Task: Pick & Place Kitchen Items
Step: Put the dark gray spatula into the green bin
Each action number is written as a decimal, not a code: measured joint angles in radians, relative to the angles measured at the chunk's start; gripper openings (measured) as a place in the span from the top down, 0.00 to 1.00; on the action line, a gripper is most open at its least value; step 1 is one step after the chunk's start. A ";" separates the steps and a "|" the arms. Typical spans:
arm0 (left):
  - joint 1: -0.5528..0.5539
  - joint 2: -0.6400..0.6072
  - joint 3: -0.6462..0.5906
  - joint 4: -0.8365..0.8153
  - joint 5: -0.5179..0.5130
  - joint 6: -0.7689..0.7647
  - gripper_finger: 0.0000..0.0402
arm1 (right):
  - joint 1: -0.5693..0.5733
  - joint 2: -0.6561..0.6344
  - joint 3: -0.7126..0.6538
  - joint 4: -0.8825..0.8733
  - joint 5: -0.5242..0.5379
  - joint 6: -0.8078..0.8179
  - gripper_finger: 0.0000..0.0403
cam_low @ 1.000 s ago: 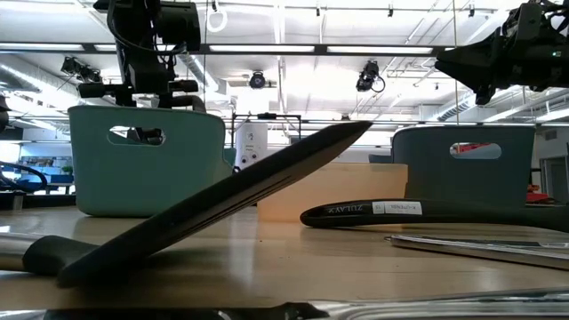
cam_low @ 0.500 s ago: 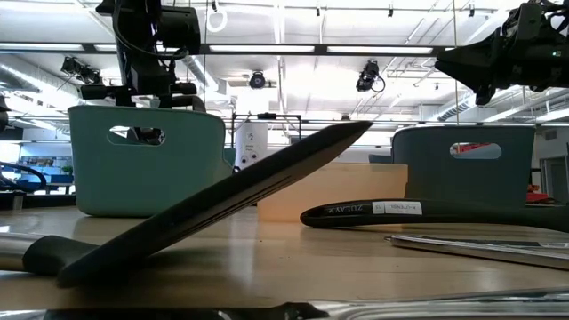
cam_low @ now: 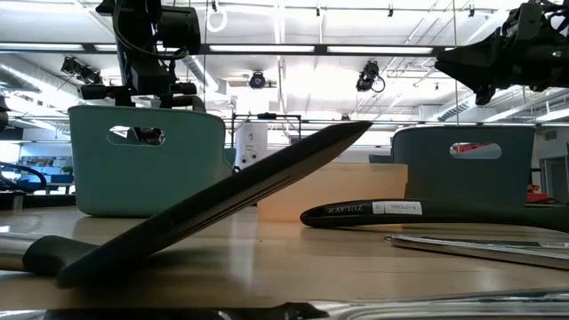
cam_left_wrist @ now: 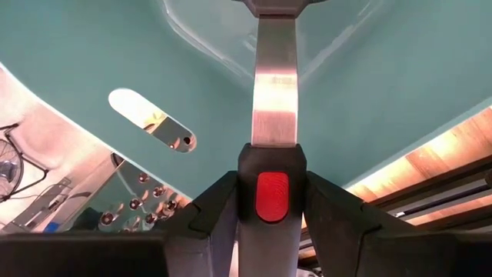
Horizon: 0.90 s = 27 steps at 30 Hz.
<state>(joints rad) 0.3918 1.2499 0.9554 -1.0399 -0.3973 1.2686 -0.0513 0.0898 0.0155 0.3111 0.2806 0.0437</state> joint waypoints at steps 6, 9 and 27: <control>0.000 0.000 0.000 0.010 -0.012 -0.008 0.64 | 0.000 0.000 0.000 -0.003 0.000 -0.001 0.71; 0.000 0.000 0.000 0.007 -0.017 -0.001 0.64 | 0.000 0.000 0.000 -0.003 0.000 -0.001 0.71; -0.002 0.000 0.000 -0.033 -0.110 0.115 0.66 | 0.000 0.000 0.000 -0.002 0.000 -0.001 0.71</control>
<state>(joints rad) 0.3894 1.2499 0.9558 -1.0726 -0.5074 1.3838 -0.0512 0.0900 0.0157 0.3088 0.2806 0.0425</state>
